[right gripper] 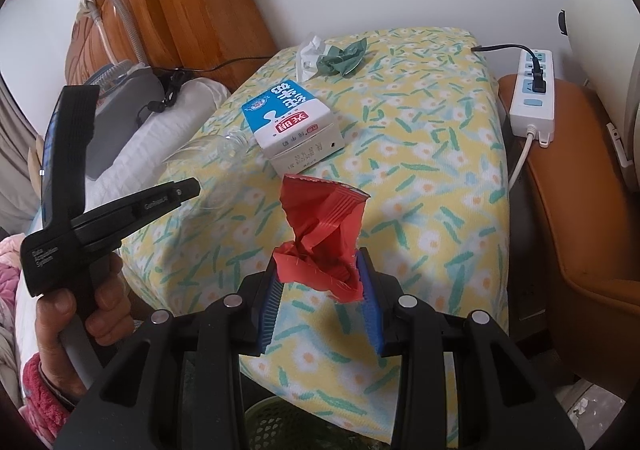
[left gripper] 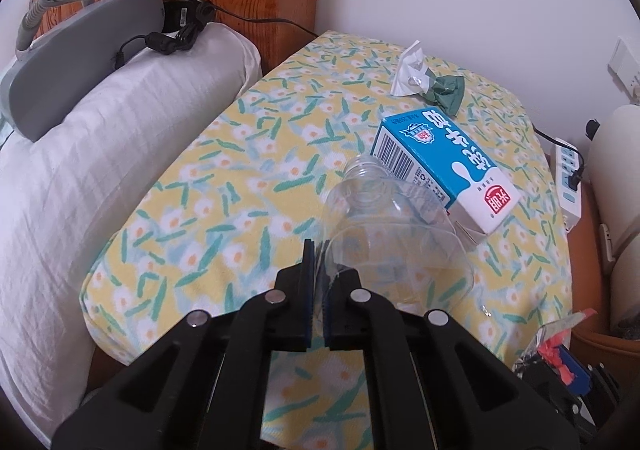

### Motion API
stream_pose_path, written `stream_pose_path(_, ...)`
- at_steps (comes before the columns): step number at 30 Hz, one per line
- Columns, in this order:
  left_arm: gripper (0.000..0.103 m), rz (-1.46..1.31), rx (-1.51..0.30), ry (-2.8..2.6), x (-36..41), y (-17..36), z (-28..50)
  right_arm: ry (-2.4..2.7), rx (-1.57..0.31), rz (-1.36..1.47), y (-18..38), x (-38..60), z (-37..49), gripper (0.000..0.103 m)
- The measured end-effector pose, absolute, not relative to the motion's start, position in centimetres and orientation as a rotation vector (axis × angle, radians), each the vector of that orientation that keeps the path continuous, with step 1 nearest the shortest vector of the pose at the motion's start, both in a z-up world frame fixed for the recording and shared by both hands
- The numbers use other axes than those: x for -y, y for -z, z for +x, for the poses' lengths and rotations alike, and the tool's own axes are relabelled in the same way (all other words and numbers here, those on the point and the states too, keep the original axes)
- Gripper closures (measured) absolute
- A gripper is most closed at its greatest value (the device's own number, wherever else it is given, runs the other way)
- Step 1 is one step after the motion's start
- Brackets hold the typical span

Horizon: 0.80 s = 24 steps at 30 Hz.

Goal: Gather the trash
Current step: 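Drop the bottle from the left tool while the right tool drops the red wrapper into the wastebasket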

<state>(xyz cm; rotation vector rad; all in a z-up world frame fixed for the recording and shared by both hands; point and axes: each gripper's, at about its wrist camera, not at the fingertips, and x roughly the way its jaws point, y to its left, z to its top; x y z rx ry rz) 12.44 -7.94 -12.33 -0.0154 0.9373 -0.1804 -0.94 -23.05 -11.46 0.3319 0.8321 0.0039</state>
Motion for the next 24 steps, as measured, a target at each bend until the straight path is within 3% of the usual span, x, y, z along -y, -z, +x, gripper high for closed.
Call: stream_pose_path(24, 0.1, 0.009, -0.916, 0.278, 4.5, 9.6, 5.5, -0.008, -0.82, 0.274, 9.7, 21.4, -4.8, 0.067)
